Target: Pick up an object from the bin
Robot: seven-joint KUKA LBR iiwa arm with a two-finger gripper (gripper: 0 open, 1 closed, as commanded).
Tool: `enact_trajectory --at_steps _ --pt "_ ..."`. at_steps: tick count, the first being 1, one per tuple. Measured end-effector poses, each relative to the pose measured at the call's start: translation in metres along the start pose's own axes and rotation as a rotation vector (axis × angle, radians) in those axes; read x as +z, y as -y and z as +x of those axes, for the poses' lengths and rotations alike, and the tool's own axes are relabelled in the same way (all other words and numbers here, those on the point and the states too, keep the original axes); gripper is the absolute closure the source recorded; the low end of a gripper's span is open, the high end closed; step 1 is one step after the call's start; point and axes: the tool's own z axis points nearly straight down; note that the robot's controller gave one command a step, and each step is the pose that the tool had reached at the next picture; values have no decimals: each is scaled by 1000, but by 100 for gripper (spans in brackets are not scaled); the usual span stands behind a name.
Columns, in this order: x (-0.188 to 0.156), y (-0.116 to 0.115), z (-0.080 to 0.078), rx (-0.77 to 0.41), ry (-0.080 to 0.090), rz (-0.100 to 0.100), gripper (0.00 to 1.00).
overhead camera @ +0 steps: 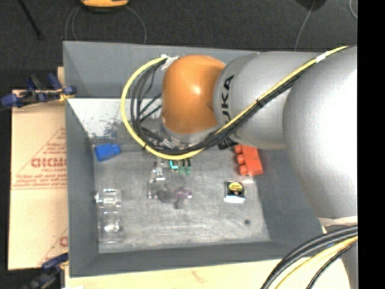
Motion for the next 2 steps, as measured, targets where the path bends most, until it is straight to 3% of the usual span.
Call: enact_trajectory --at_steps 1,2 --pt "76 55 38 -5 17 -4 0" --pt "71 53 35 -5 23 -5 100"
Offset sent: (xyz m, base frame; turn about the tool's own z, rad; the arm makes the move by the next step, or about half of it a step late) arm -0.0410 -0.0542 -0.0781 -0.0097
